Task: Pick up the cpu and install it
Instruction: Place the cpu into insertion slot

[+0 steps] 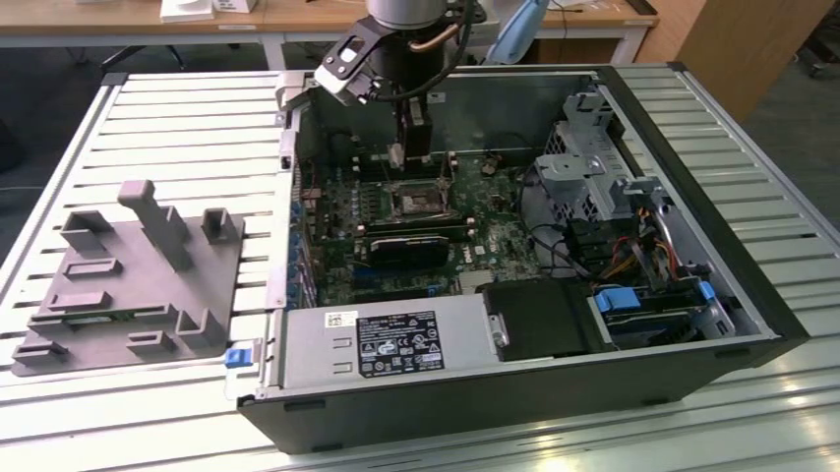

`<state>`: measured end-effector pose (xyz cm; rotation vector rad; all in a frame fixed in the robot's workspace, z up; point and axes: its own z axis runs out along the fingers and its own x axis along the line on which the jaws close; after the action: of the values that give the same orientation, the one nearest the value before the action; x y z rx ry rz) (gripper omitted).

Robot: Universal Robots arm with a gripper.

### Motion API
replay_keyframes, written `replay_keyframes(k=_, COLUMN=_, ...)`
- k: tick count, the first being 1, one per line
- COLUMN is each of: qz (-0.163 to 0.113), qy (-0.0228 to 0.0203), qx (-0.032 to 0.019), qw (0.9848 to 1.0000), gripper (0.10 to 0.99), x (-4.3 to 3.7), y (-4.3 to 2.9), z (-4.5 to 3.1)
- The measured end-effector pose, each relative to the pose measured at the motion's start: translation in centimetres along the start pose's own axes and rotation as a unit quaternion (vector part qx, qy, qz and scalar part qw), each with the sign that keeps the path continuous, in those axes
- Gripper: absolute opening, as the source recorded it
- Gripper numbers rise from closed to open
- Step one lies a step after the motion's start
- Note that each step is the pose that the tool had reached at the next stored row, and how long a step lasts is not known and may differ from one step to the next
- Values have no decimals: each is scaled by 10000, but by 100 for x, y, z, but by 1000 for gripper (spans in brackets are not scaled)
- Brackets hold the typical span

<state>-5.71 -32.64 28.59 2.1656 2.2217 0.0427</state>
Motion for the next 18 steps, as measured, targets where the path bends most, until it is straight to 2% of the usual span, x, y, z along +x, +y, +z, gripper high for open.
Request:
replay_keyframes(k=8, qz=32, qy=-1, qx=0, qw=10000, gripper=545, x=22, y=33, z=145)
replay_keyframes(k=13, qz=36, qy=-2, qx=1, qw=10000, gripper=545, x=24, y=93, z=202)
replay_keyframes(k=18, qz=48, qy=-3, qx=1, qw=10000, gripper=545, x=36, y=117, z=239)
